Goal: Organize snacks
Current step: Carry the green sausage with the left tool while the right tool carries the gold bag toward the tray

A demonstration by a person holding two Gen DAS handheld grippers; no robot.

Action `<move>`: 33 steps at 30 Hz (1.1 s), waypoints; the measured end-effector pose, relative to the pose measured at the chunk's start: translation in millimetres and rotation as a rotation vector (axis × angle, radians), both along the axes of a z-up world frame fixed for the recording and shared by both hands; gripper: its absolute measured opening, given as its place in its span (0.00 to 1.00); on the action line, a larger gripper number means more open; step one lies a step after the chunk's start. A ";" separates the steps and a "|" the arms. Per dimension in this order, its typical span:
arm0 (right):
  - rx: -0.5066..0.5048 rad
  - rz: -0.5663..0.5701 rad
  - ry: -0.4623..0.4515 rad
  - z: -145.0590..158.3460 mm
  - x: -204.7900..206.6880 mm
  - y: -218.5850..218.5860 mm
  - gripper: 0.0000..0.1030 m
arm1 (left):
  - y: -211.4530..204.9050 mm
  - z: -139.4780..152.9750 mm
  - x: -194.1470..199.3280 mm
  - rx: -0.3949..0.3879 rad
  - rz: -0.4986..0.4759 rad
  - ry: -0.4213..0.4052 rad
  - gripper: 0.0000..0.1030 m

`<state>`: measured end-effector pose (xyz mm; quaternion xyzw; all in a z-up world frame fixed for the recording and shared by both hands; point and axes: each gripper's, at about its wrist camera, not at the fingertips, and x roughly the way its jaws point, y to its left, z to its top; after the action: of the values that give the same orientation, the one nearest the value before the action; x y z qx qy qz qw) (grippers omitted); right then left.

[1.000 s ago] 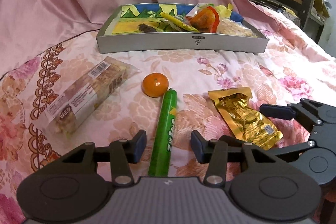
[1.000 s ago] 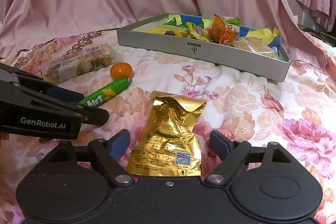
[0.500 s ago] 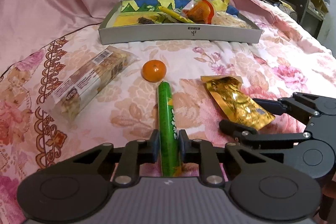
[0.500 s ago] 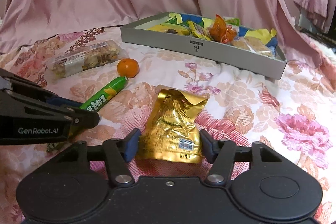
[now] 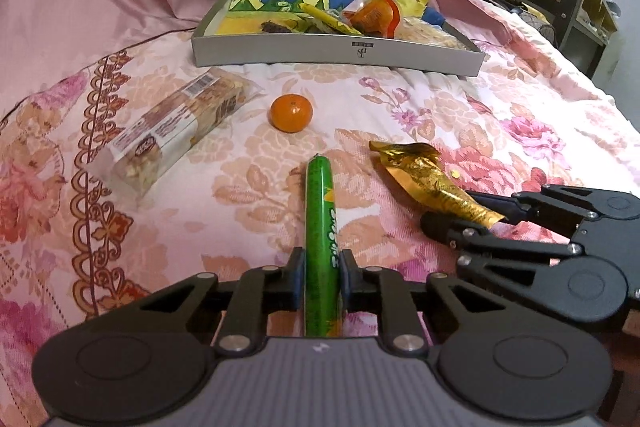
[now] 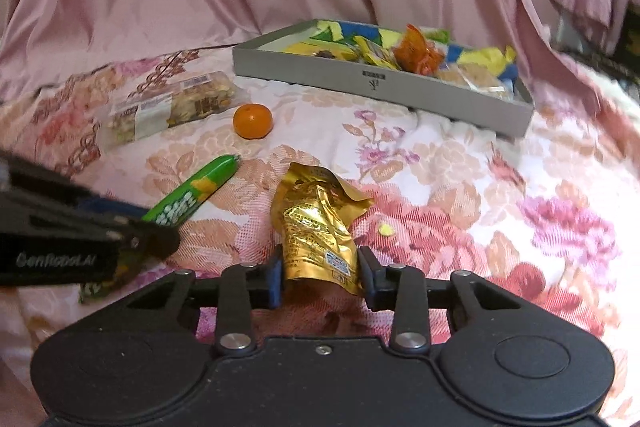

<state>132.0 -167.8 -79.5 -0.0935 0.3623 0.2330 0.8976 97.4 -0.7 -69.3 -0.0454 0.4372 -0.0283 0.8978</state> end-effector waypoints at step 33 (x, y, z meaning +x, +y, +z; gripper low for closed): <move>-0.091 -0.030 -0.322 43.1 -3.7 -13.2 0.31 | 8.9 38.1 18.7 -0.059 0.078 -0.140 0.18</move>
<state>128.3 -181.0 -36.4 -0.1647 0.2254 0.1849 0.9423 116.1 8.2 -31.2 -0.0865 0.3701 -0.0093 0.9249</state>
